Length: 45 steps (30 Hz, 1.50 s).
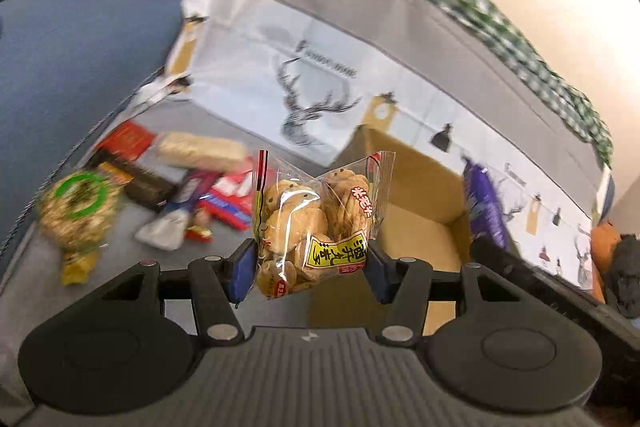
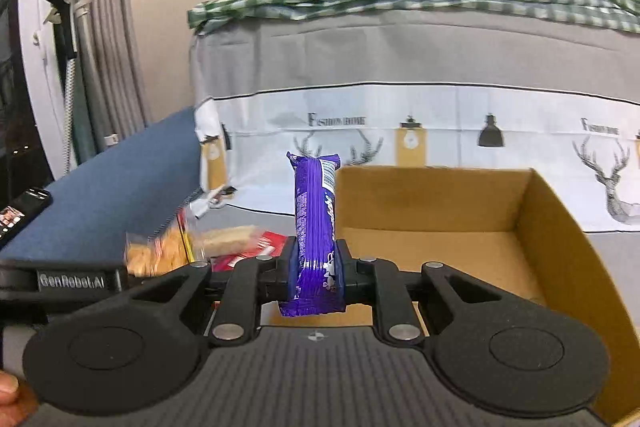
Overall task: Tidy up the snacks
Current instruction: 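Carry both snacks over the box and open both tools to drop them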
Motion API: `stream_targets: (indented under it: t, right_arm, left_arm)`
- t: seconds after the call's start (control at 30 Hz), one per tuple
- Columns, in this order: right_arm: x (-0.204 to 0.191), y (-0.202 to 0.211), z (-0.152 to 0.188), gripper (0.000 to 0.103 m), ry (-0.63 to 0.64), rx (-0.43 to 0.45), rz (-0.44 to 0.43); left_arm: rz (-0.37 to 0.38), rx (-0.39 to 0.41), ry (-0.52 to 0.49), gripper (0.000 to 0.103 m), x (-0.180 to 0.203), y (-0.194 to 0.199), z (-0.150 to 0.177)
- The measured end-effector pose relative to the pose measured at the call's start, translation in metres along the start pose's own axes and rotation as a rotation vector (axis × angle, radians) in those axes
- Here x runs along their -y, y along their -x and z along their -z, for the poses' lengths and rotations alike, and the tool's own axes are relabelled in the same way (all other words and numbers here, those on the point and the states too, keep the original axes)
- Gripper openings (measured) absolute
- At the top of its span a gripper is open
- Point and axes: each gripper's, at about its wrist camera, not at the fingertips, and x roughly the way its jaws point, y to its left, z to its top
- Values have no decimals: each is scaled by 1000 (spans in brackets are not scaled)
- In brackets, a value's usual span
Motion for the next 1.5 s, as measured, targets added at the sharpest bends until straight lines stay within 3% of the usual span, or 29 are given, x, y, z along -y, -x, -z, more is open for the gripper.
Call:
stream_targets:
  t: [0.23,0.37,0.53,0.63,0.7,1.1,1.5]
  right_arm:
    - [41,9,5,18,-19,4,78]
    - [66,16,8,18,-59,14,133]
    - [90,21,9,18,-117,42,192]
    - [97,22,10,18,-146,46,221]
    - [100,20,10,19,-155,48,236]
    - [113,13,10,19,-194,50,292]
    - [110,11,13,19,-190,34,297]
  left_arm:
    - [81,23,-97,61,38,-6,4]
    - [100,2,-166,61,65,-9,-17]
    - [134,37,-212,61,91,-19,-39]
    - [175,81,-258,61,97,-24,-25]
    - [188,64,-282,61,97,-29,-13]
    - [246,5,-243,61,101,-57,-9]
    - [274,-27,-269,61,107,-58,2]
